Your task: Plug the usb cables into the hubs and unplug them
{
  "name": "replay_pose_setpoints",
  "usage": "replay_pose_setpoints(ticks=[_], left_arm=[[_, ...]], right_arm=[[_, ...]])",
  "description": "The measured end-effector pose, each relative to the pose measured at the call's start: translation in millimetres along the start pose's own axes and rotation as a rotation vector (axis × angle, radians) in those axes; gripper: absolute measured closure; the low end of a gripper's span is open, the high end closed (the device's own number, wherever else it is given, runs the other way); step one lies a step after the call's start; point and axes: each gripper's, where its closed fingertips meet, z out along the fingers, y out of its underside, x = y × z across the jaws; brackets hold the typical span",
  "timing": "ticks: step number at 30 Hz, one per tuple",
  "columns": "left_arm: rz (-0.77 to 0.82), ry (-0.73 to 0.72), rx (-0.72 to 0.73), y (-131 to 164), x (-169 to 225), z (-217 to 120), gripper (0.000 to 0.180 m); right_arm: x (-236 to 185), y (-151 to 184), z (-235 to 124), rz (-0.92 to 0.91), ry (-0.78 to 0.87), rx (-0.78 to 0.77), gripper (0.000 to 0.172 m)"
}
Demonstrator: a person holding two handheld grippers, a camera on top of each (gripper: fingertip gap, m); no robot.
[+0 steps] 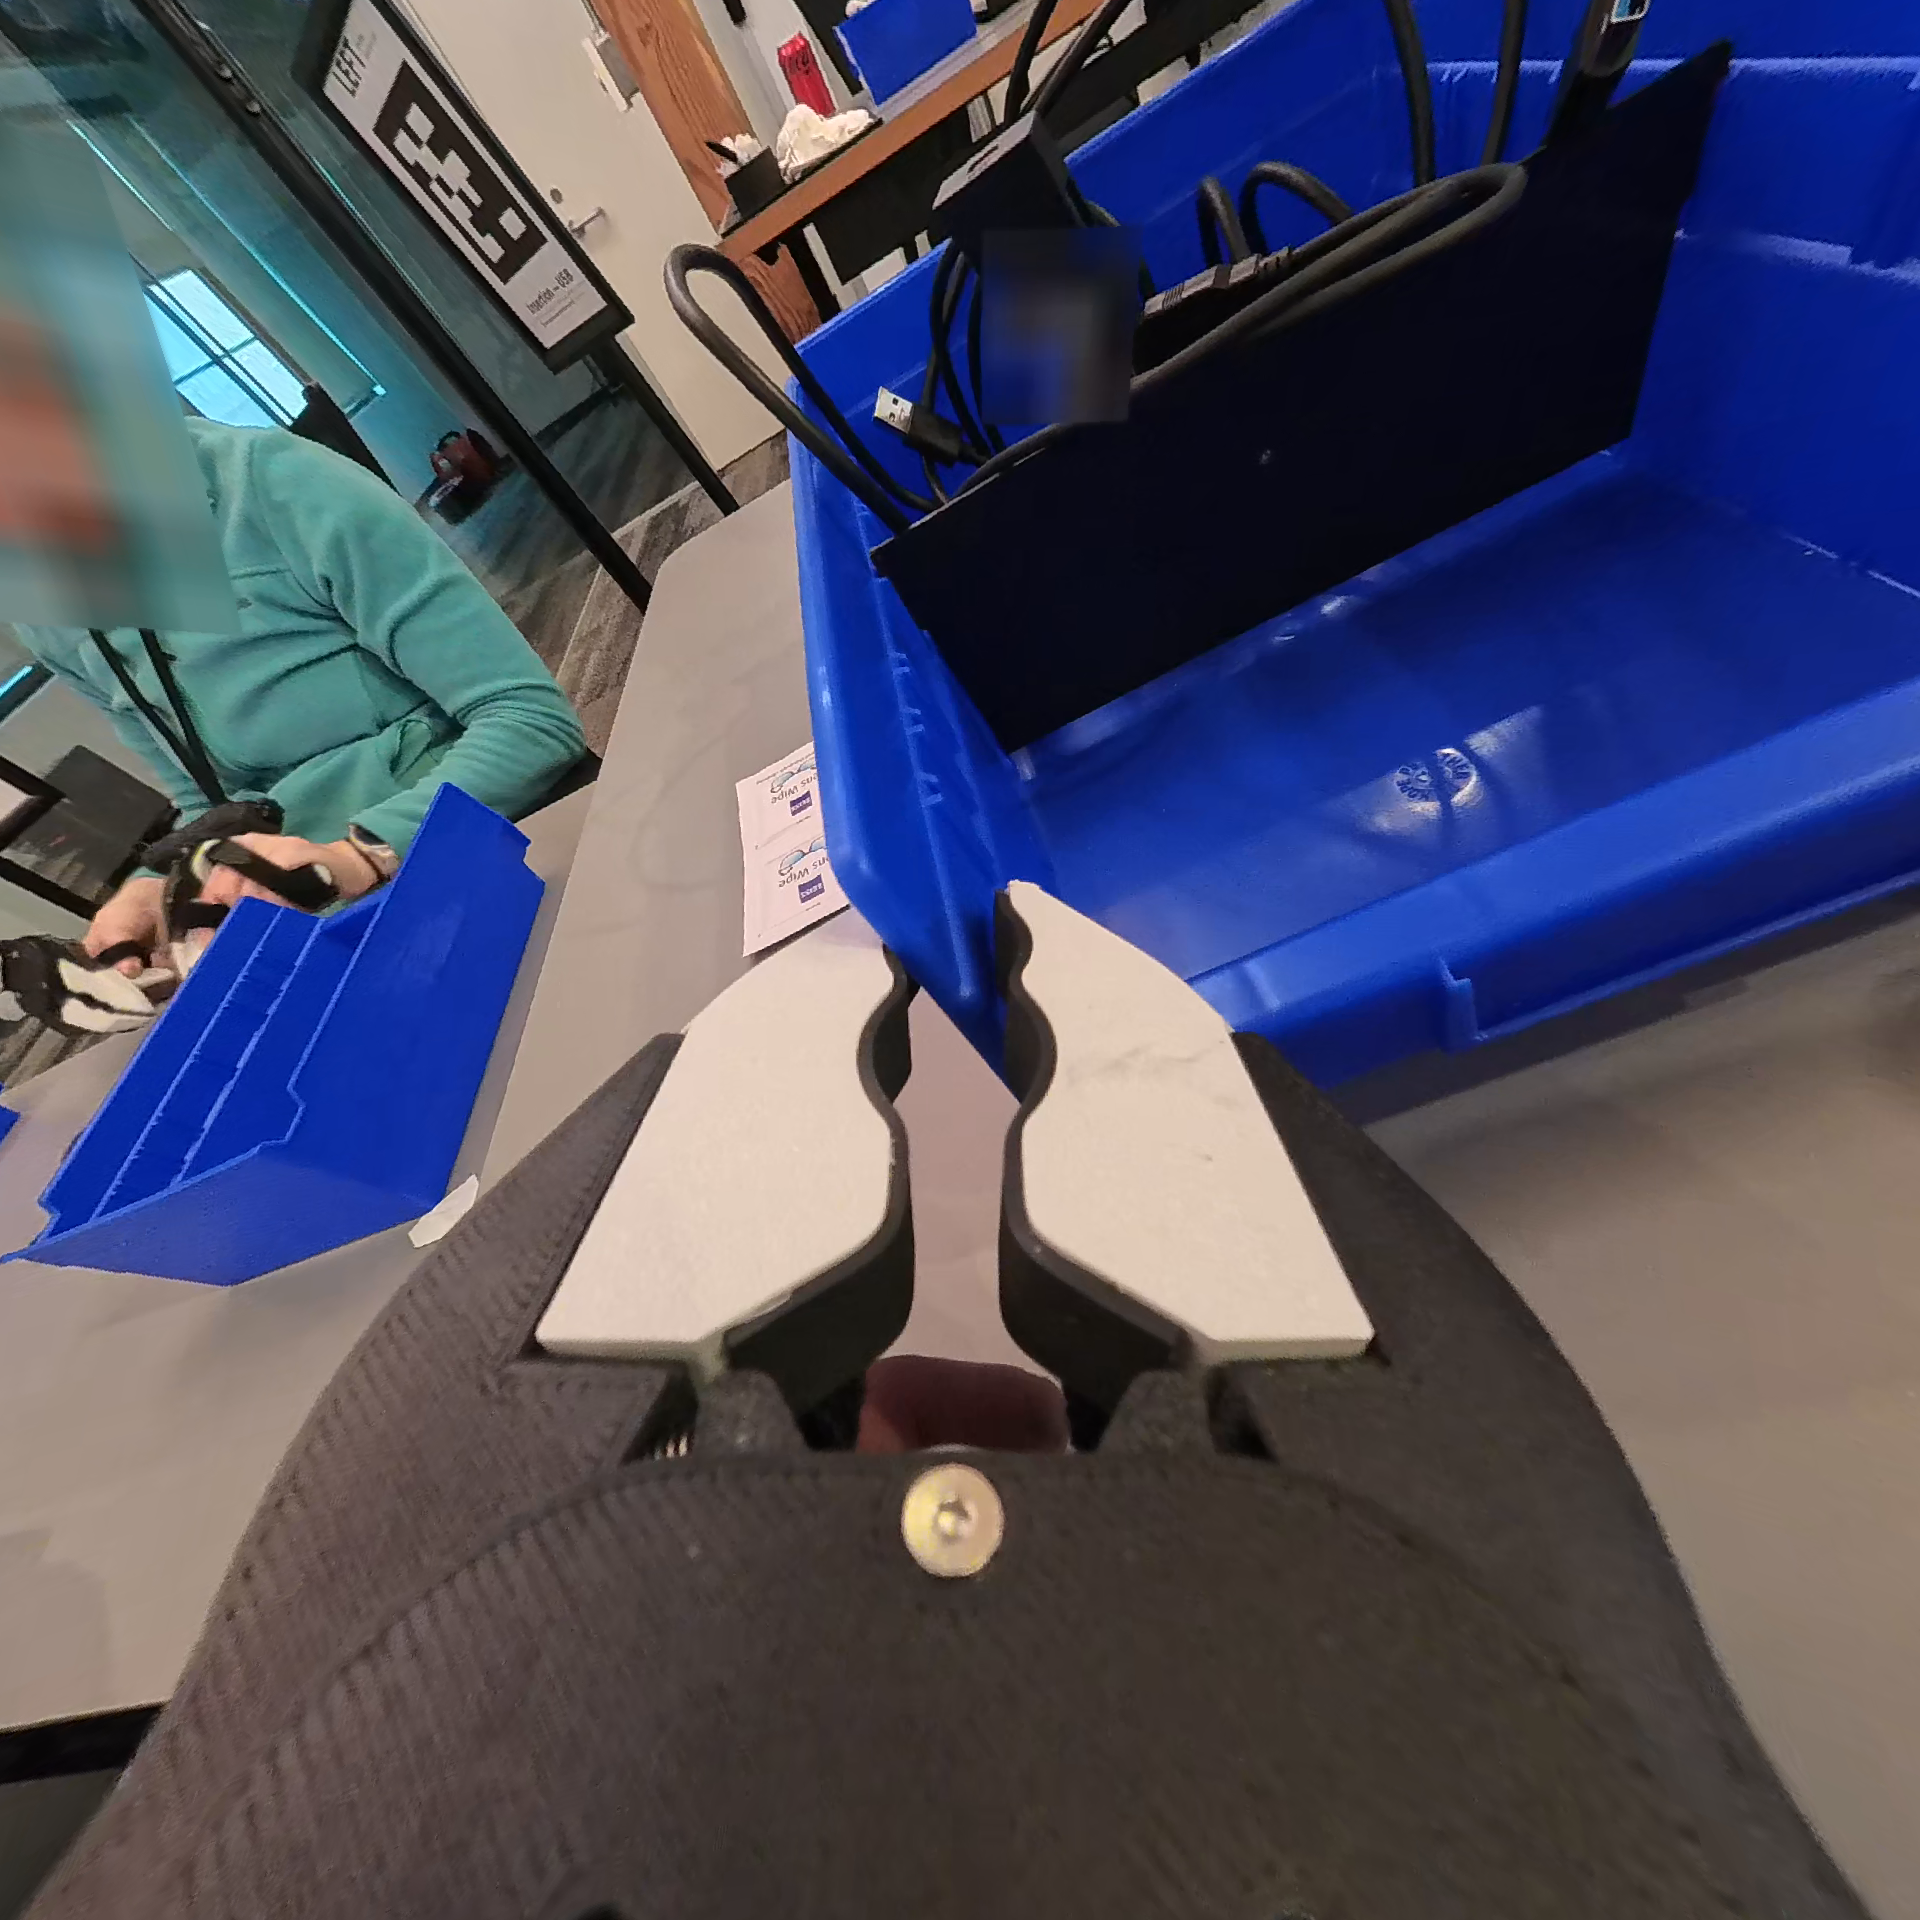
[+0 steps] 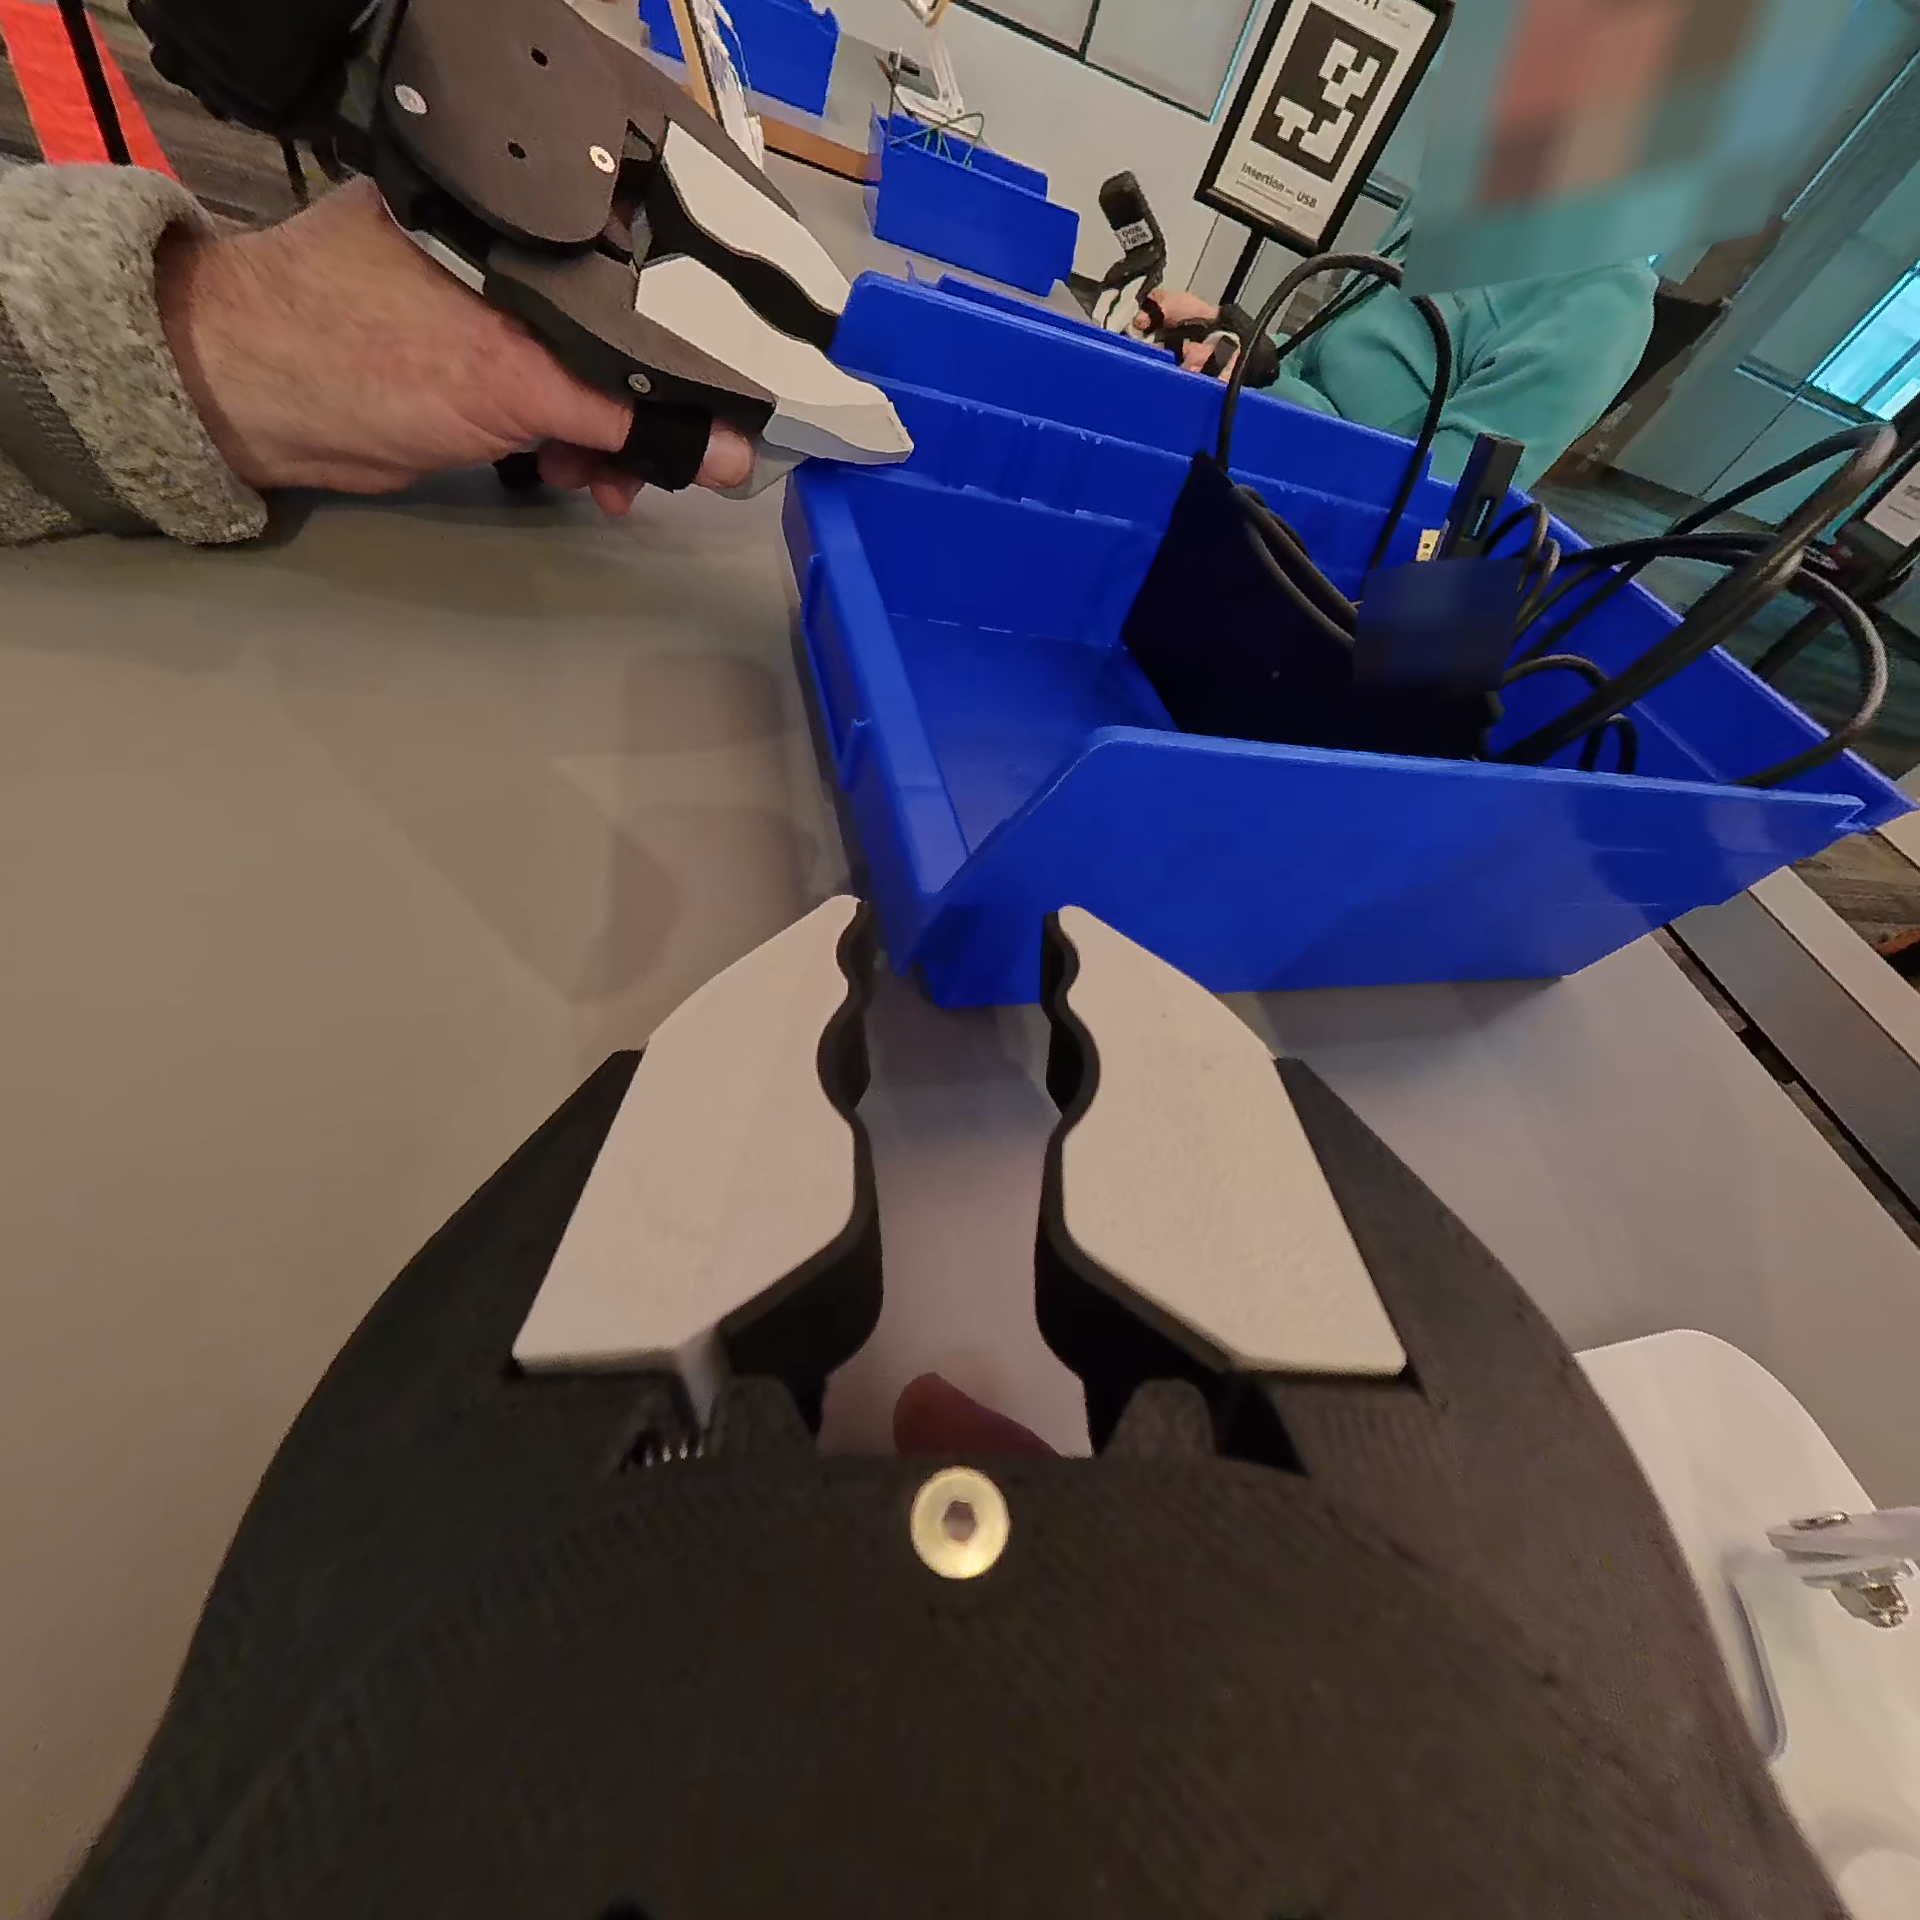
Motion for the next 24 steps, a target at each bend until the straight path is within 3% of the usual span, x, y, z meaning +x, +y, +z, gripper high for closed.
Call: replay_pose_setpoints(ticks=[11, 18, 24], left_arm=[[0.053, -0.092, 0.063, -7, -6, -6, 0.162], [-0.038, -0.199, 0.139, -12, -30, -29, 0.147], [-0.035, -0.320, 0.115, -8, -38, -52, 0.156]], right_arm=[[2, -2, -2, 0.003, 0.010, 0.014, 0.142], [5, -3, -5, 0.024, 0.021, 0.030, 0.142], [9, -5, -7, 0.060, 0.022, 0.052, 0.144]])
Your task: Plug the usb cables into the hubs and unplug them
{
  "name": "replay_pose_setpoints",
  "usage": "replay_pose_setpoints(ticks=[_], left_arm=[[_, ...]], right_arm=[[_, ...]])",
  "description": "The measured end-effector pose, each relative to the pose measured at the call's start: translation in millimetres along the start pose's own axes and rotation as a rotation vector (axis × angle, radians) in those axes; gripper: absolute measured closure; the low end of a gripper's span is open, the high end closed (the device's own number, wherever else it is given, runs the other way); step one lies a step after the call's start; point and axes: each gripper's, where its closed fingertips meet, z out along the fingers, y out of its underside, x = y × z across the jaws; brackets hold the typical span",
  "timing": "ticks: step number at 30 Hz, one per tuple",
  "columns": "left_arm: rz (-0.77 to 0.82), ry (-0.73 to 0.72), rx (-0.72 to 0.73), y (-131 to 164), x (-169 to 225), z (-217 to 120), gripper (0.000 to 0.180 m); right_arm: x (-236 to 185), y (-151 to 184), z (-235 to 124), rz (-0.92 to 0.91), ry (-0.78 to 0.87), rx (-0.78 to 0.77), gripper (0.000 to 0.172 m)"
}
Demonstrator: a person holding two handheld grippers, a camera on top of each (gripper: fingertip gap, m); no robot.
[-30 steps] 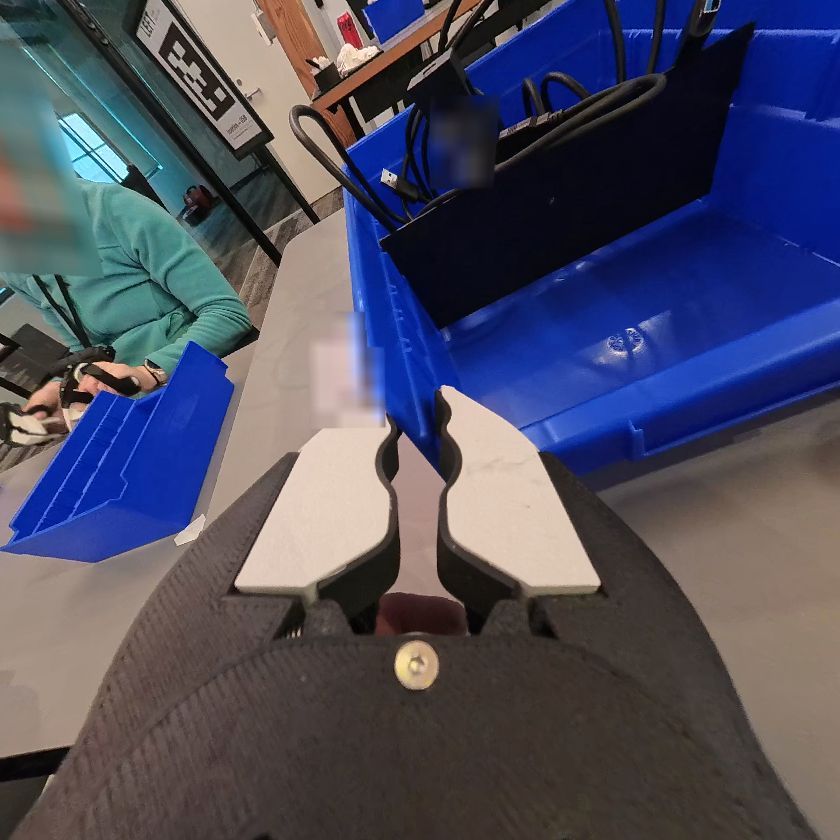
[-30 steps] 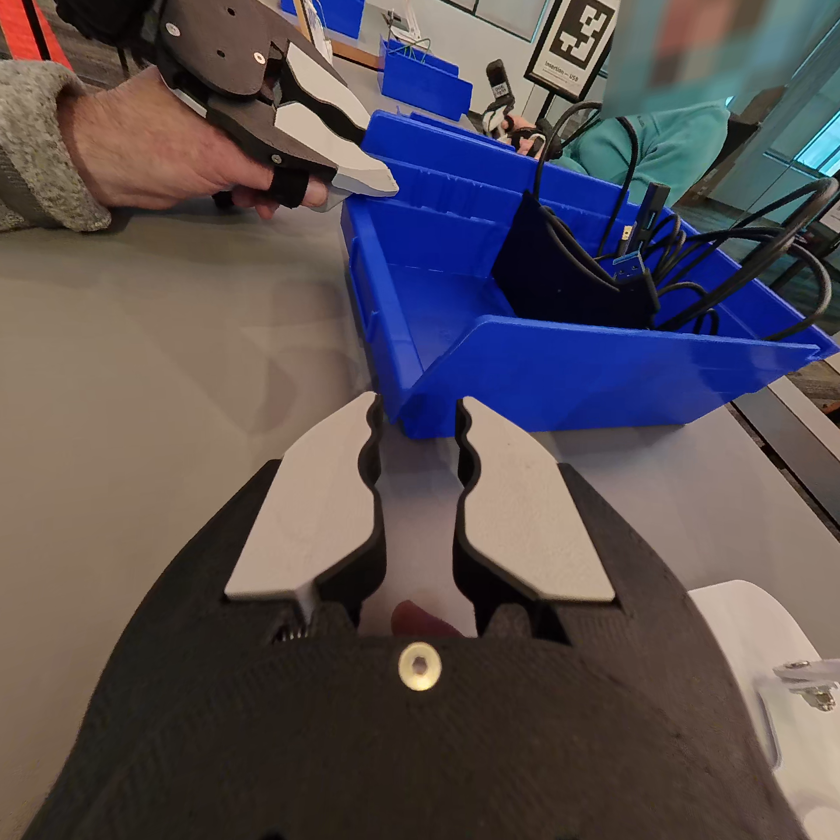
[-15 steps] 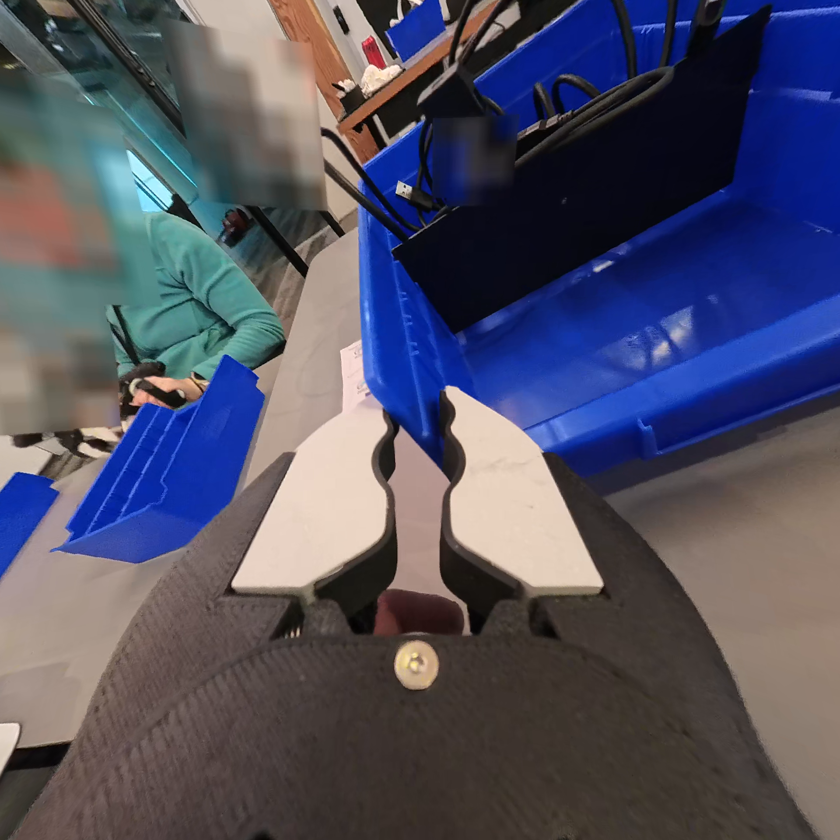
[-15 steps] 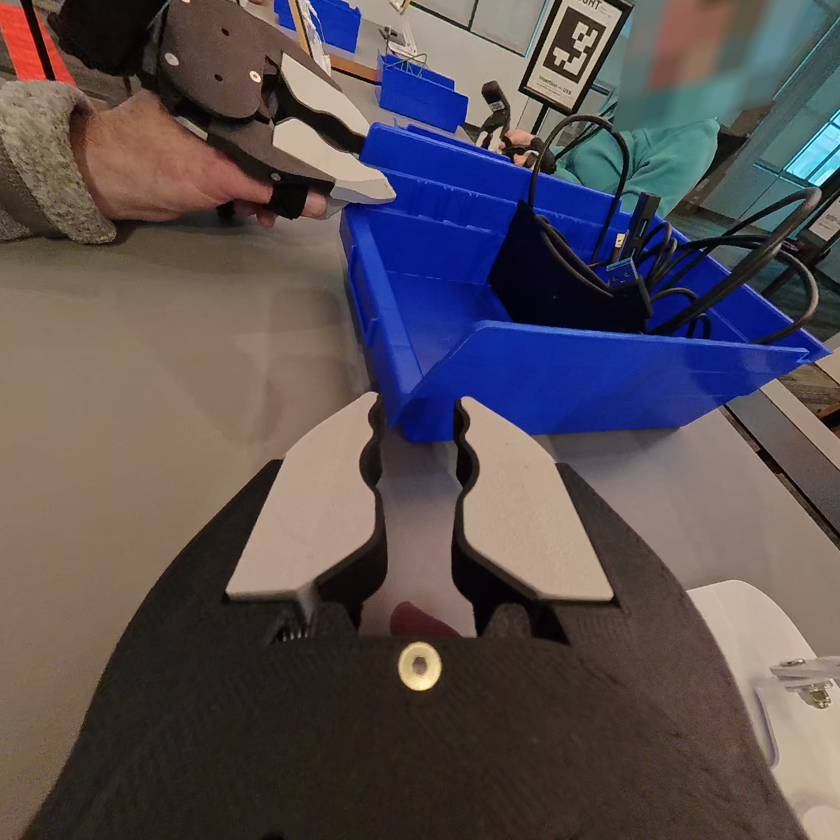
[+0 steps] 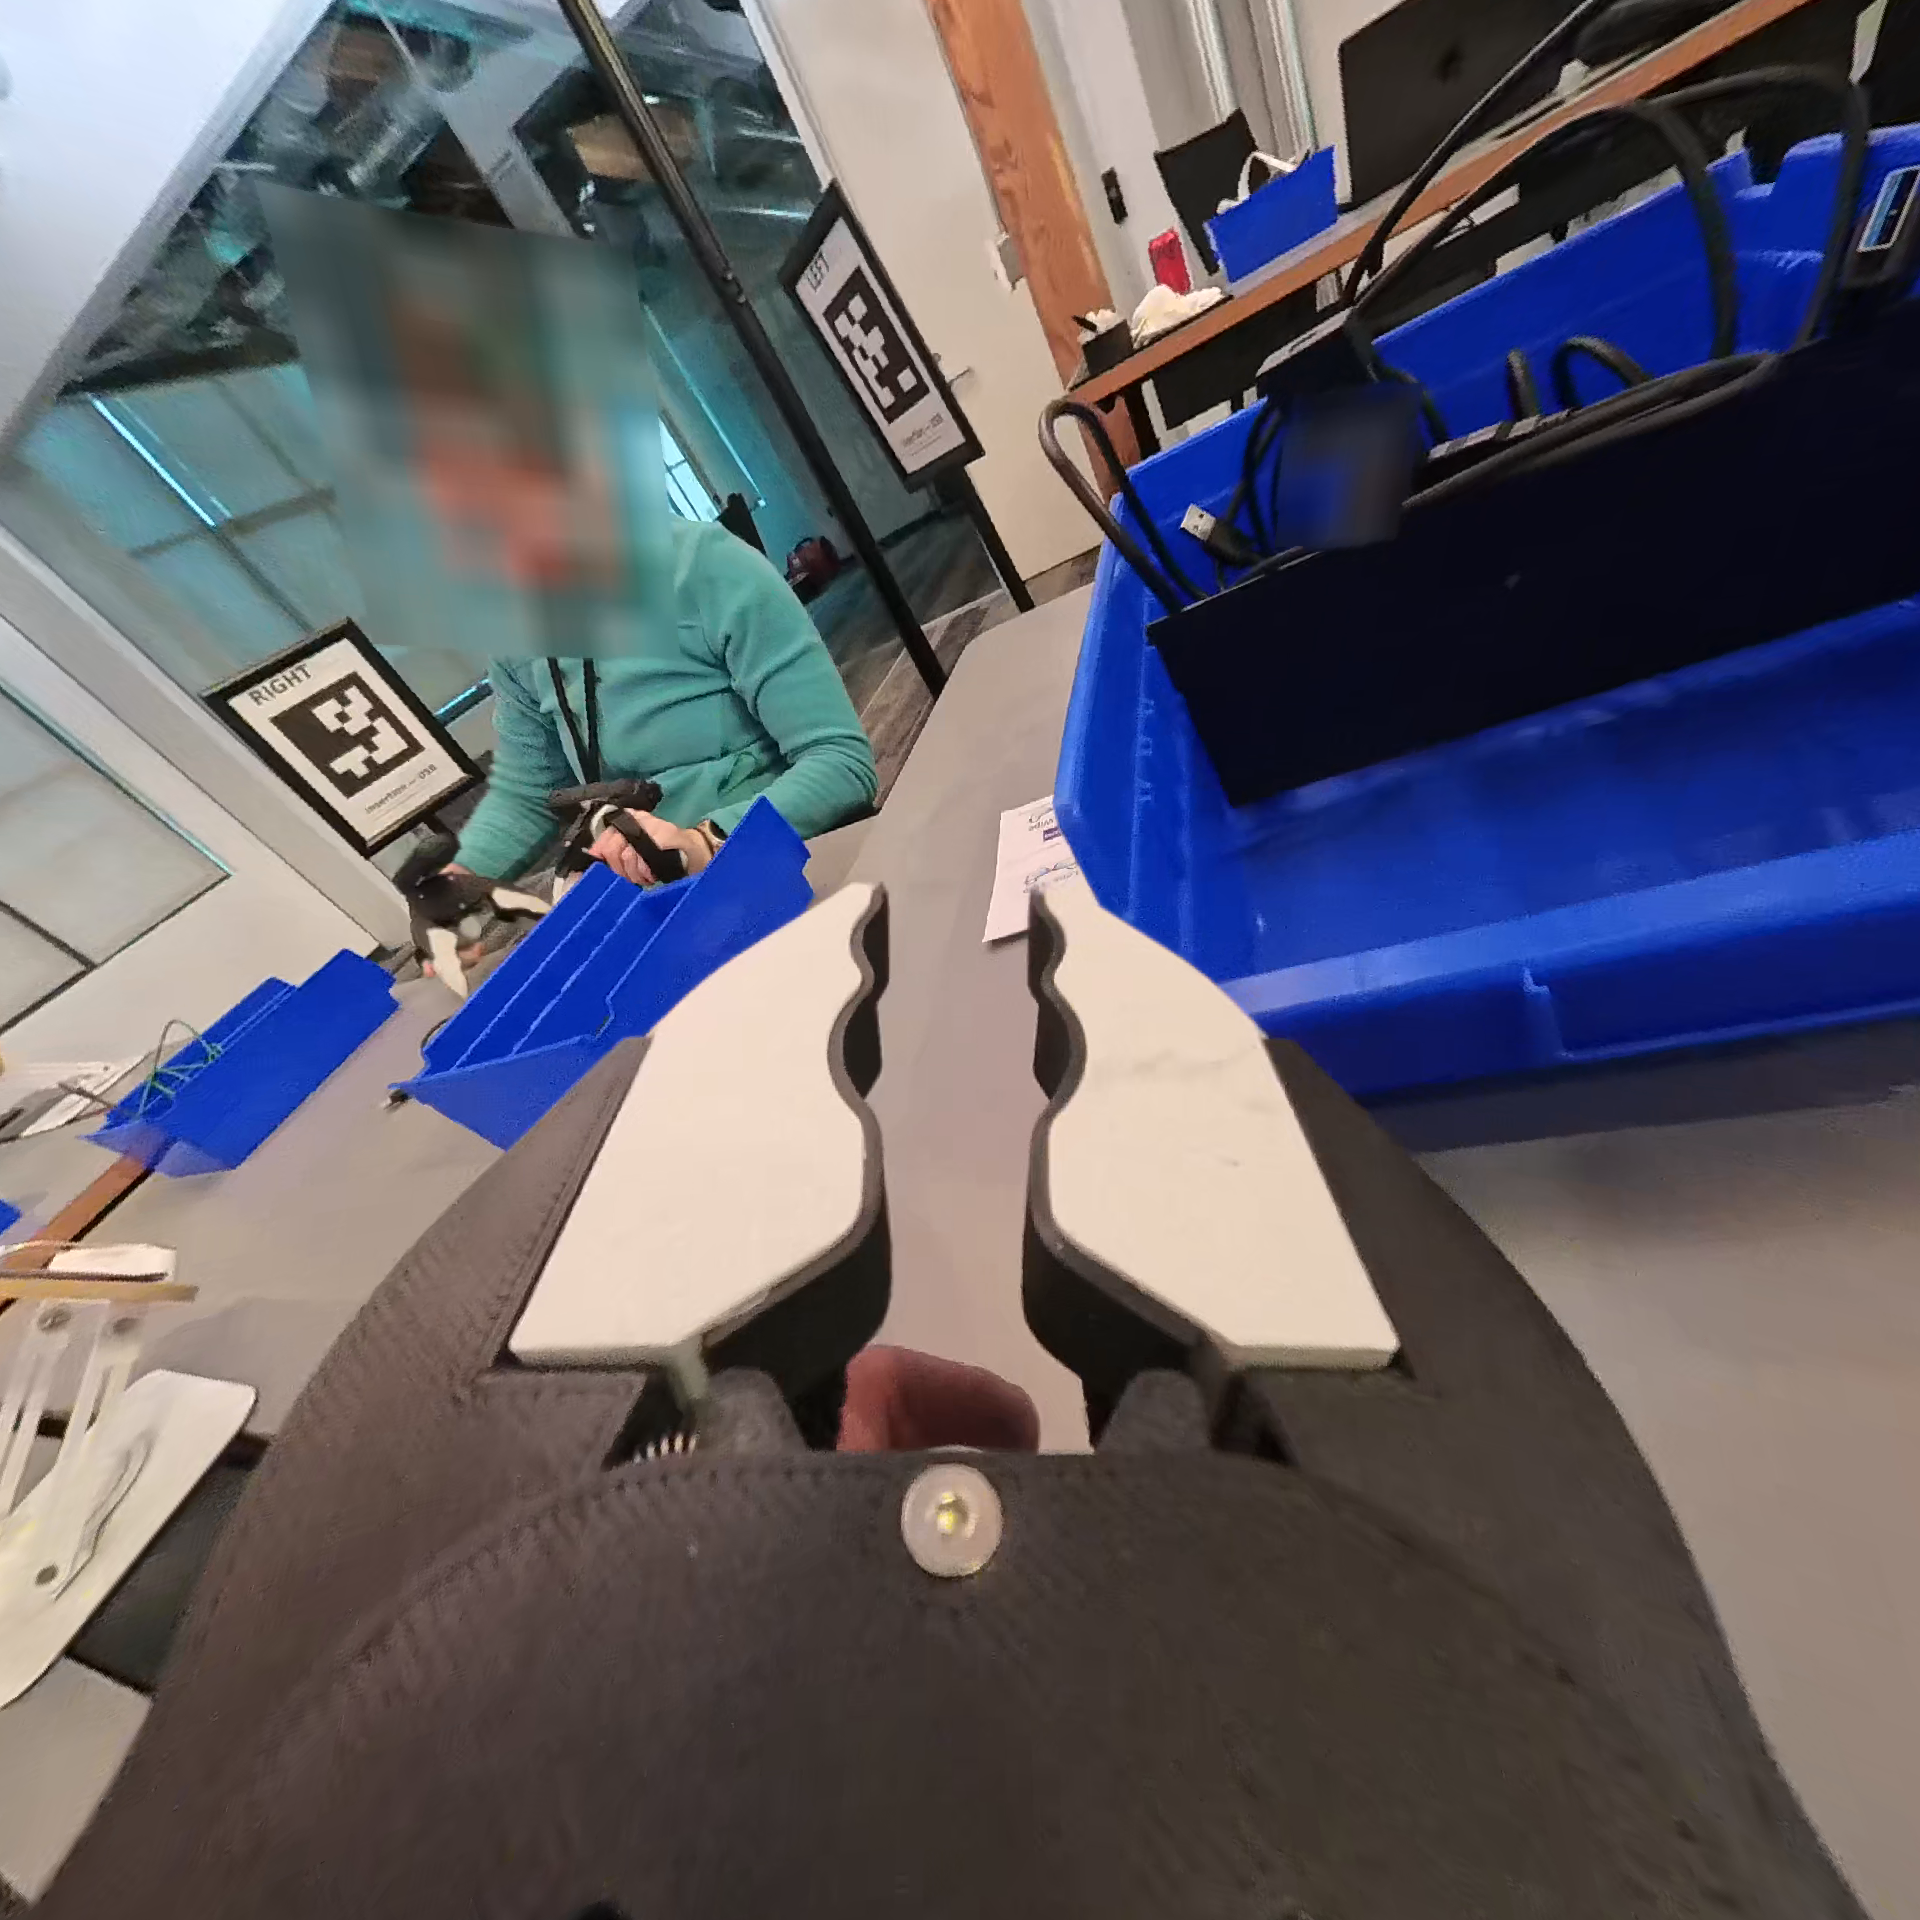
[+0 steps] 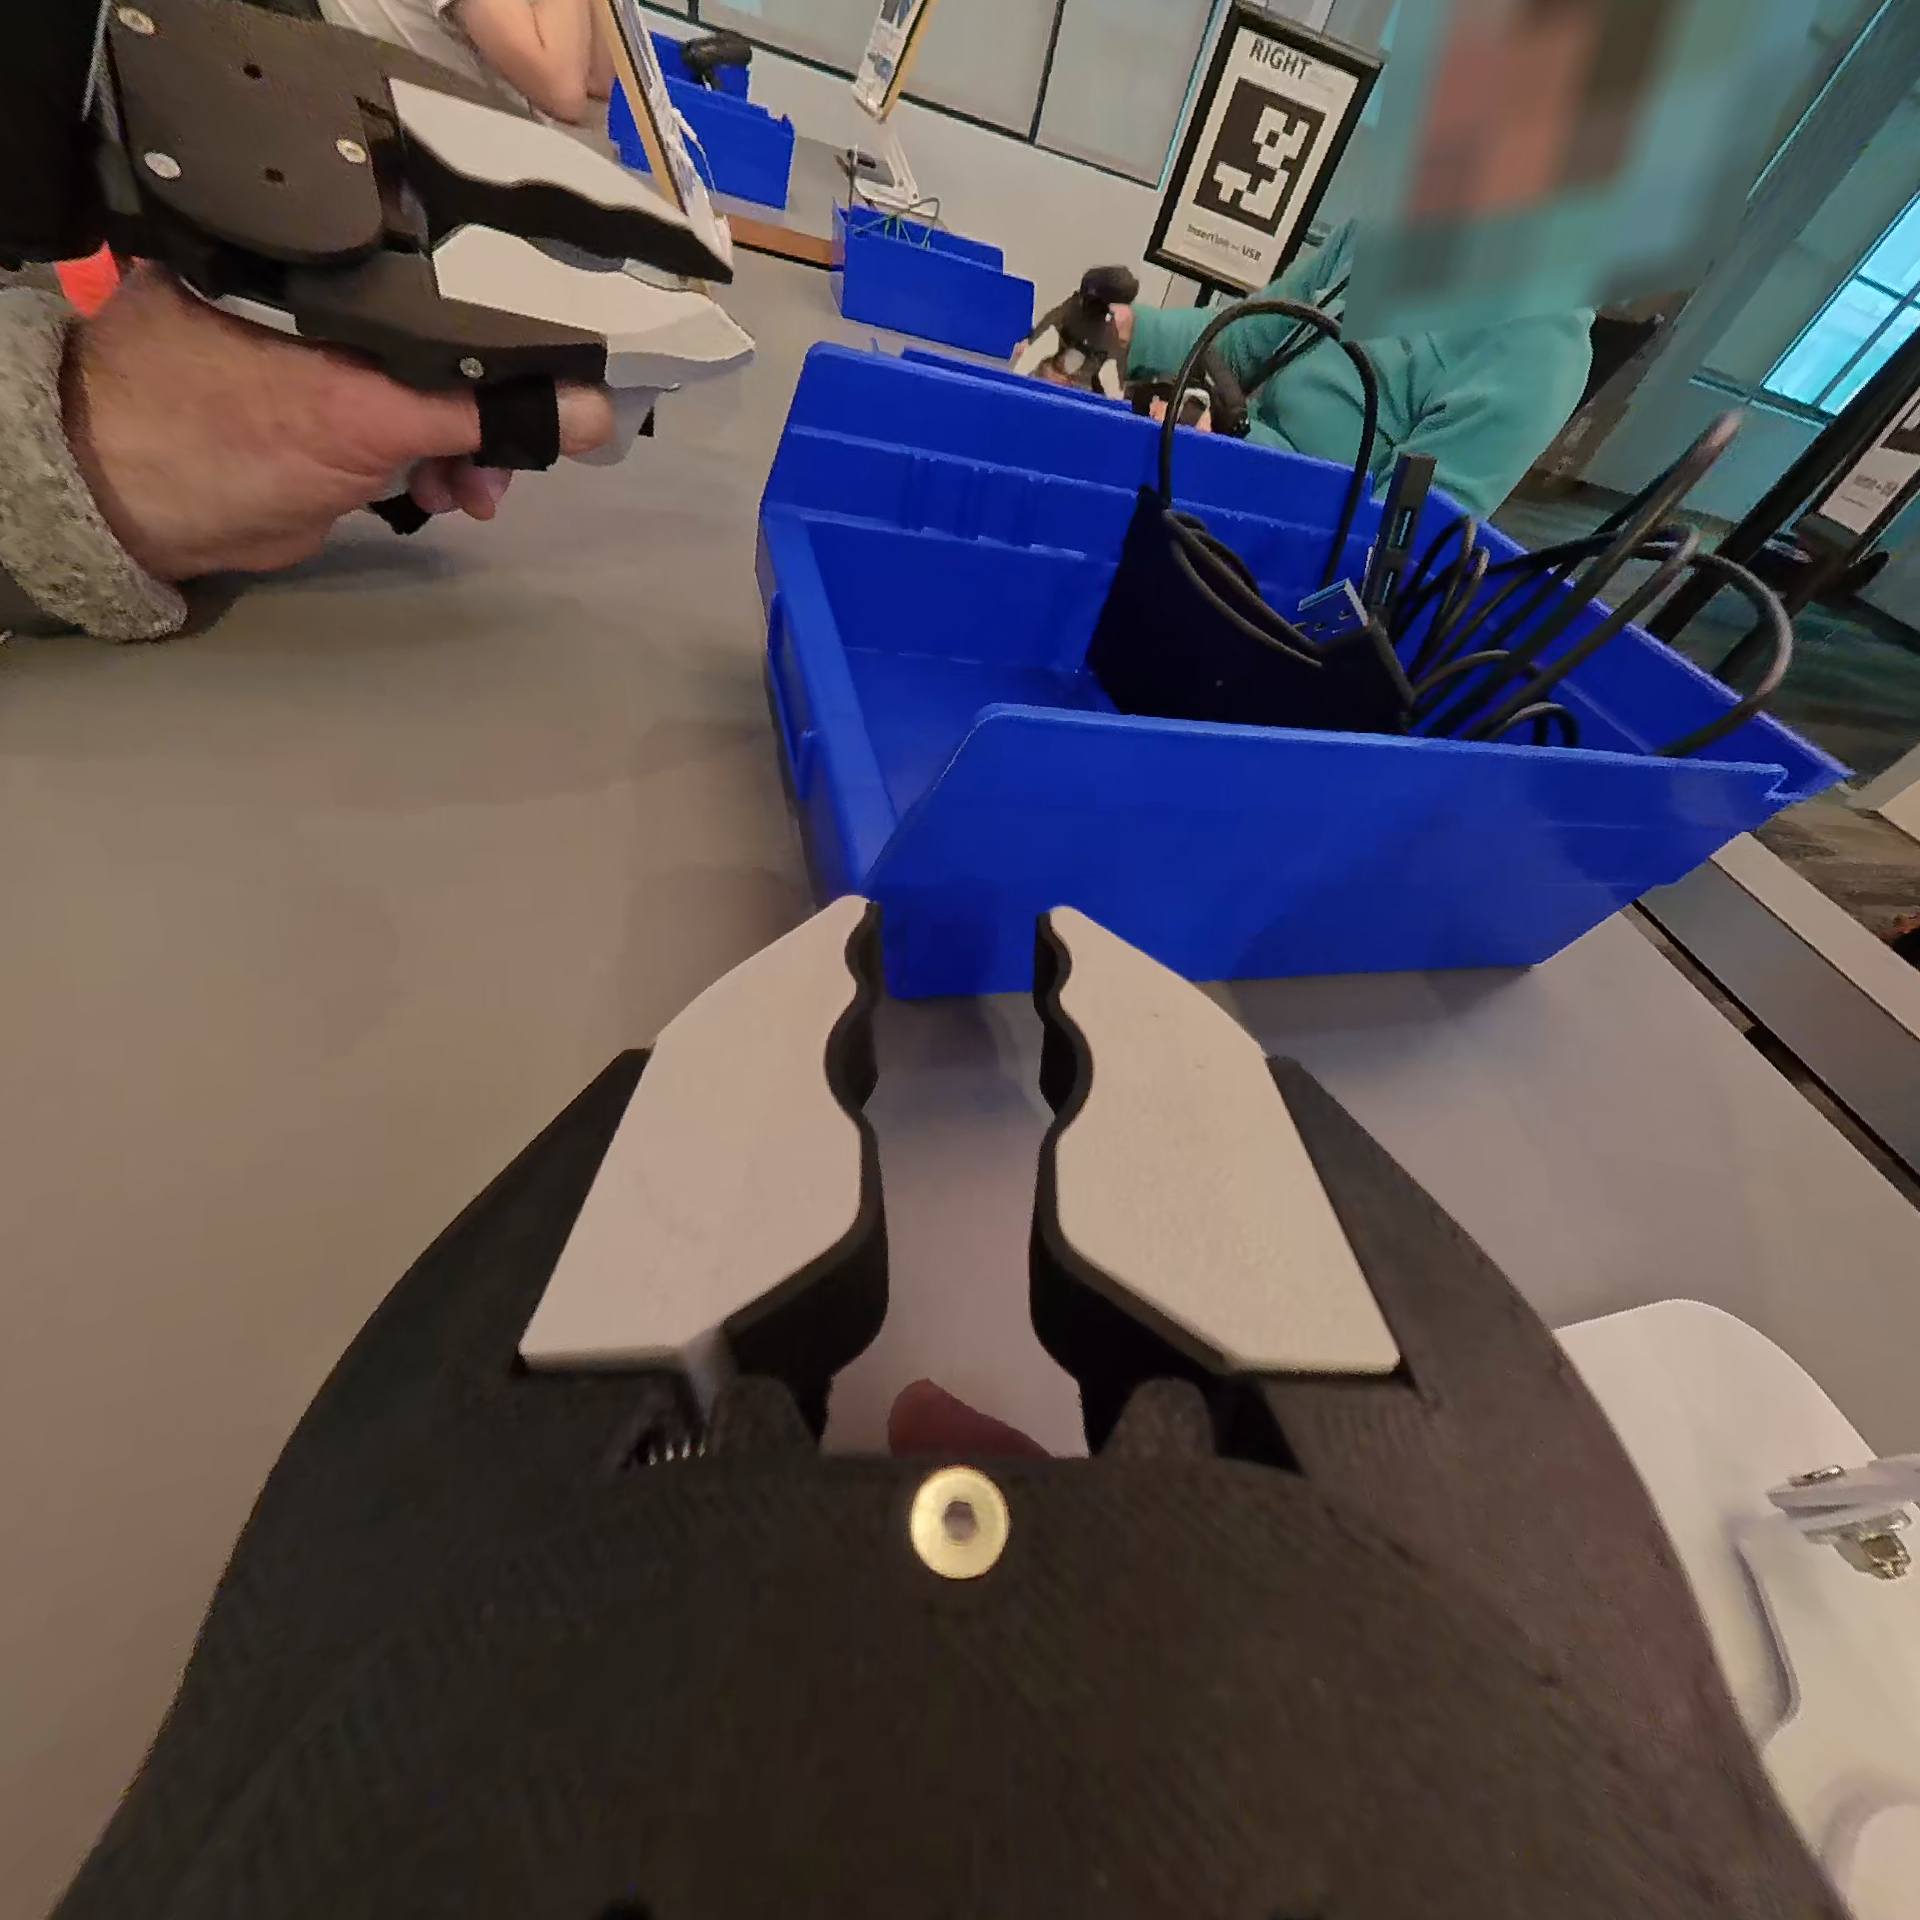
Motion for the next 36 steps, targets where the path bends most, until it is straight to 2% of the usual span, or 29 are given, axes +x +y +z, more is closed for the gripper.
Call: replay_pose_setpoints(ticks=[4, 6, 8, 13, 16, 20, 24, 28, 31, 36], left_arm=[[0.000, -0.018, -0.018, 4, -3, -4, 0.169], [-0.007, -0.015, -0.028, 7, -4, -5, 0.180], [-0.002, -0.006, -0.043, 11, -3, -5, 0.180], [-0.019, -0.011, -0.035, 11, -8, -4, 0.180], [-0.038, -0.029, -0.043, 14, -12, -5, 0.180], [-0.026, -0.051, 0.003, 7, -15, -21, 0.180], [-0.079, -0.052, 0.057, 3, -19, -65, 0.180], [-0.063, -0.059, 0.101, -14, -31, -128, 0.180], [-0.096, -0.007, 0.097, -14, -34, -177, 0.180], [-0.001, 0.041, -0.008, 19, -30, -262, 0.180]], right_arm=[[-1, -1, -2, -0.007, 0.002, 0.009, 0.149], [-4, -1, -2, -0.010, -0.017, 0.008, 0.162], [-6, 0, -2, -0.010, -0.033, -0.001, 0.171], [-11, -2, -6, -0.023, -0.045, 0.012, 0.172], [-12, -4, -8, -0.018, -0.046, 0.030, 0.163], [-20, -9, -12, -0.034, -0.067, 0.054, 0.160], [-39, -34, -27, -0.148, -0.103, 0.169, 0.162], [-82, -61, -35, -0.326, -0.147, 0.256, 0.162], [-139, -81, -37, -0.420, -0.248, 0.322, 0.166], [-262, -117, -30, -0.415, -0.563, 0.449, 0.171]])
